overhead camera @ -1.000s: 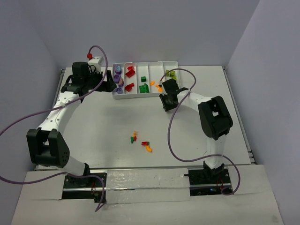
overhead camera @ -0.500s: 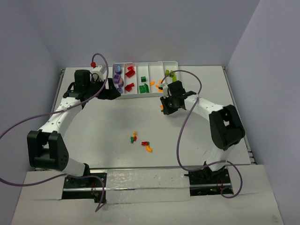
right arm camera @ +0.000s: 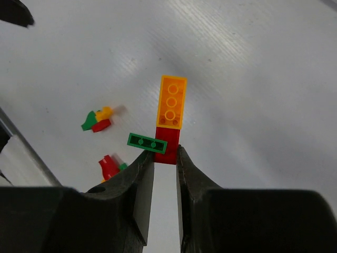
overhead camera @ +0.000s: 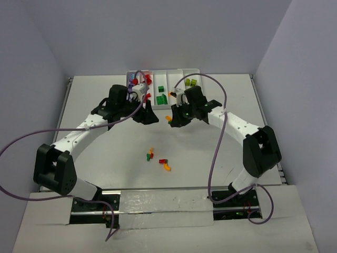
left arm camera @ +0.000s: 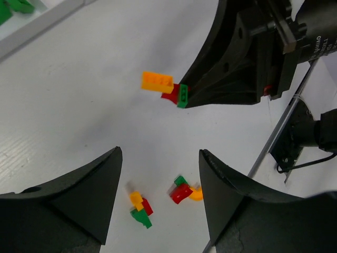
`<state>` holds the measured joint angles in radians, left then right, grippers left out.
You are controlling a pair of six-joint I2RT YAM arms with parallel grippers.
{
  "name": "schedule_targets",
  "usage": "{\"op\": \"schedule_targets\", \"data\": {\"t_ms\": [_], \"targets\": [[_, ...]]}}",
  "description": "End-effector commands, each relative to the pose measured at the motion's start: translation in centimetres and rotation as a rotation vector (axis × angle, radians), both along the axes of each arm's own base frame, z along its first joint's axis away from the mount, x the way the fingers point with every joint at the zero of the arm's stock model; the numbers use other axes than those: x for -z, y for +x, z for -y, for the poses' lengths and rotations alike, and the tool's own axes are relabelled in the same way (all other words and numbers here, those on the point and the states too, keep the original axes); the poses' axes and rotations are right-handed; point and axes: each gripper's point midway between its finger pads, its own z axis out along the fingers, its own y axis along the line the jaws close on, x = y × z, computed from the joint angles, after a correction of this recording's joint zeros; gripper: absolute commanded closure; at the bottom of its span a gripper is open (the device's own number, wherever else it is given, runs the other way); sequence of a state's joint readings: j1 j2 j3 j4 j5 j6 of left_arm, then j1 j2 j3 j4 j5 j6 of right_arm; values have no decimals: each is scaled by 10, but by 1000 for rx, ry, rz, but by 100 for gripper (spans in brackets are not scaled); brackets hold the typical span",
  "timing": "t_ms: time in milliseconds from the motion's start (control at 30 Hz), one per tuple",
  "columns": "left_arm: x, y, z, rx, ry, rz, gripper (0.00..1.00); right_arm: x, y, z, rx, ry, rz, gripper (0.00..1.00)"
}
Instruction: Sort the legos into containers by color
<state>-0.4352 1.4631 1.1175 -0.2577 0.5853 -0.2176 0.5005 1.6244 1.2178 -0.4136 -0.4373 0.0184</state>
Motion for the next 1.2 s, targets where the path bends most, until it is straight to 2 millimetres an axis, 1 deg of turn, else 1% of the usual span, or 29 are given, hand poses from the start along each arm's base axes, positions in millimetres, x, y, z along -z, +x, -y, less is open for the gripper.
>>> {"op": "schedule_targets", "data": {"t_ms": [0,133,200,467,833,1000,1167], "targets": [[-17,6,22,48,-35,62,33,-19,-1,-16,0,46,-31,100],[-10,-2,36,86,-10,72,41,-21,-4,-21,-8,71,-68,100],[-5,-3,39,90,14,78,45,-22,-7,-24,-14,86,-85,100],[-4,-3,49,103,45,113,47,-23,-11,-28,-29,106,-110,100],[3,-3,59,111,78,131,50,-27,-14,-28,-41,116,-108,100],[7,-4,63,118,96,134,54,-30,-15,-29,-45,119,-106,100],[7,-3,64,116,98,137,63,-29,-17,-30,-51,120,-108,100]]}}
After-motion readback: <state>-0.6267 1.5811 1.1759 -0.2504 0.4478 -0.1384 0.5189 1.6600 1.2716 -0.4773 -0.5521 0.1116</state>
